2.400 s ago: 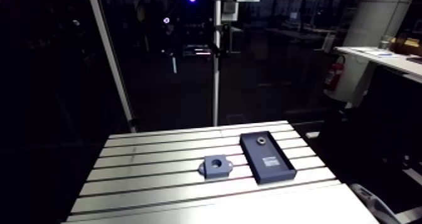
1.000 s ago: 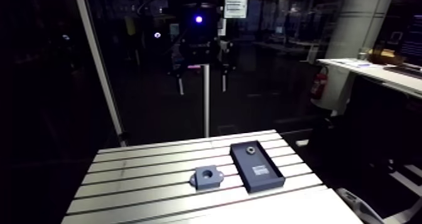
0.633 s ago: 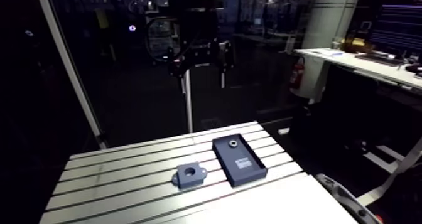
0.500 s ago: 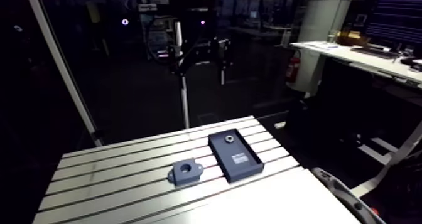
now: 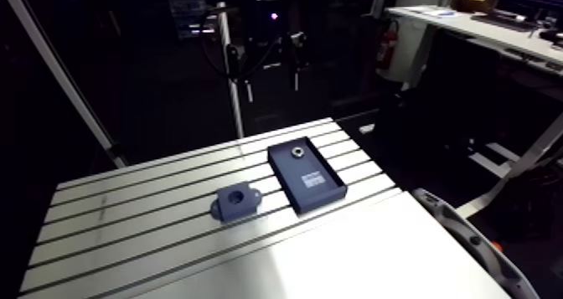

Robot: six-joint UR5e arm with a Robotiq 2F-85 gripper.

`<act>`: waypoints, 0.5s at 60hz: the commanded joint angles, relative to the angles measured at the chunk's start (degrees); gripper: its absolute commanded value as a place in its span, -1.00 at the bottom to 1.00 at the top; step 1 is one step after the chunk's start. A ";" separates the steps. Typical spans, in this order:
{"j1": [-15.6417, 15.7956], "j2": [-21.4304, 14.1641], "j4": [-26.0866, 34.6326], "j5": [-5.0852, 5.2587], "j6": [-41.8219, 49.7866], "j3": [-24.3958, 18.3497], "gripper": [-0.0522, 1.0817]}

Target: Pick up the bearing and press it into the housing until flush.

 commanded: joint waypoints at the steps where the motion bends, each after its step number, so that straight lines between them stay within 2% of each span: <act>1: -1.43 3.94 -2.25 0.02 -0.32 -0.50 -0.90; 9: -2.03 5.68 -4.79 0.02 -1.99 -0.59 -0.90; 14: -2.75 7.62 -6.85 0.54 -3.86 -0.92 -0.90; 20: -3.66 8.55 -6.99 0.71 -3.98 -1.12 -0.90; 23: -4.02 9.16 -7.00 1.28 -3.99 -1.53 -0.89; 30: -4.29 9.87 -7.08 1.67 -4.00 -1.96 -0.89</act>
